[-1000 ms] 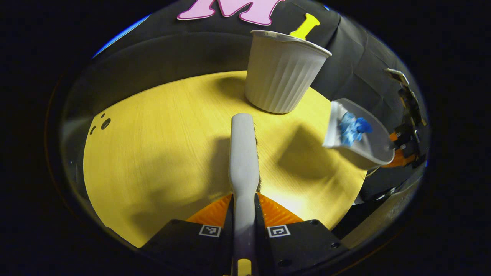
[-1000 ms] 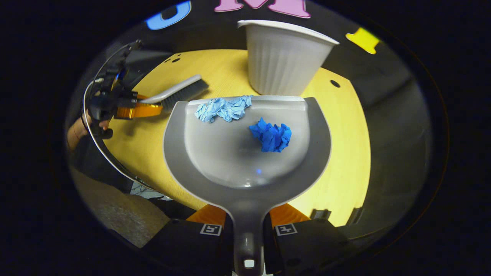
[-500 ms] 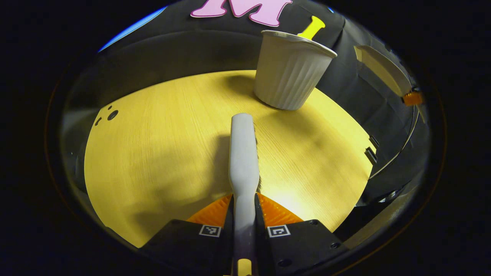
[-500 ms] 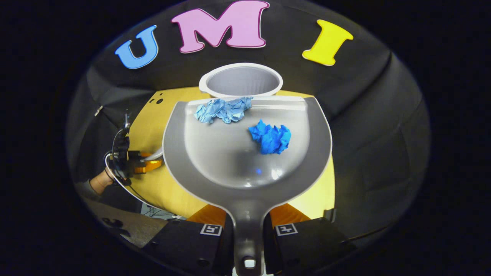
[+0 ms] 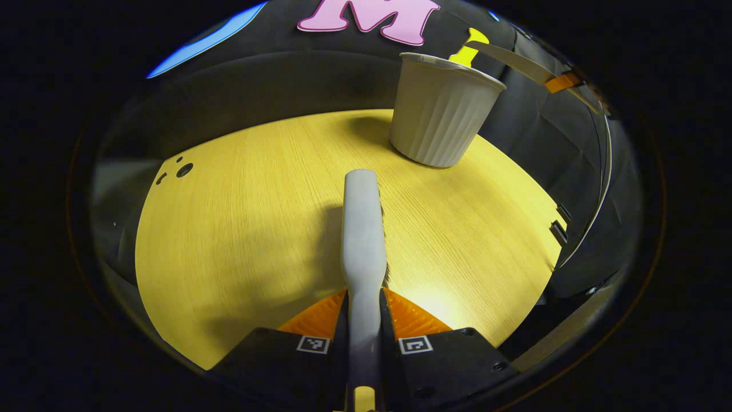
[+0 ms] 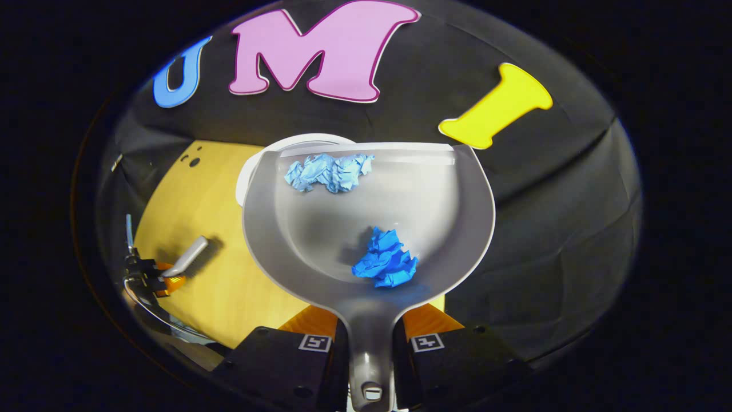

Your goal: Pick up the small broom and dustpan from the desktop, sweep the trash into the dustpan with the broom, and then empty the trash into the garbage bin.

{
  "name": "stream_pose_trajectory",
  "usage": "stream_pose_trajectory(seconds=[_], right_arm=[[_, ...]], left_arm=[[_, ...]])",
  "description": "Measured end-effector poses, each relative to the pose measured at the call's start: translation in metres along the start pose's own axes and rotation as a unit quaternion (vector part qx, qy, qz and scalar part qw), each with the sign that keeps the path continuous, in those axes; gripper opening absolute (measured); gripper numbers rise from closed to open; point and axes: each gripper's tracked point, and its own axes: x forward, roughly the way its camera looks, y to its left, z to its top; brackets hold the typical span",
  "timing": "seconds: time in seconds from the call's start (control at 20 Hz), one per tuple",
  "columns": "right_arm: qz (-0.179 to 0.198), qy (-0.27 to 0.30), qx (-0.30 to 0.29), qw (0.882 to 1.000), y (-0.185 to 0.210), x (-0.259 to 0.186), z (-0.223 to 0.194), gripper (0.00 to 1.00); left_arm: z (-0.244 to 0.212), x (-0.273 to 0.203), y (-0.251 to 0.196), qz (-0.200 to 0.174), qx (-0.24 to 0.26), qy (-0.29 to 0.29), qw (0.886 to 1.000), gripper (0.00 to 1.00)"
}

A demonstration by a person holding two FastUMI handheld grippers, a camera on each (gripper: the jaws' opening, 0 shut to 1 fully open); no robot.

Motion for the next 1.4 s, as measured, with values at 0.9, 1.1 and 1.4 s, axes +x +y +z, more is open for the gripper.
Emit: stream_pose_trajectory(seconds=[0.9,1.1,1.4], right_arm=[[-0.145,0.106,-0.345,0.921,-0.045,0.029,0.07,0.34],[-0.148,0.118,-0.396,0.898,-0.048,0.017,0.075,0.34],[-0.145,0.11,-0.408,0.894,-0.04,0.023,0.08,0.34]], left_arm=[[-0.005,-0.002,0.0,-0.002,-0.003,-0.009,1.0,0.29],[-0.009,-0.003,-0.001,-0.004,-0.013,-0.01,1.0,0.27],[-0.017,-0.002,-0.003,0.001,-0.019,-0.008,1.0,0.32]])
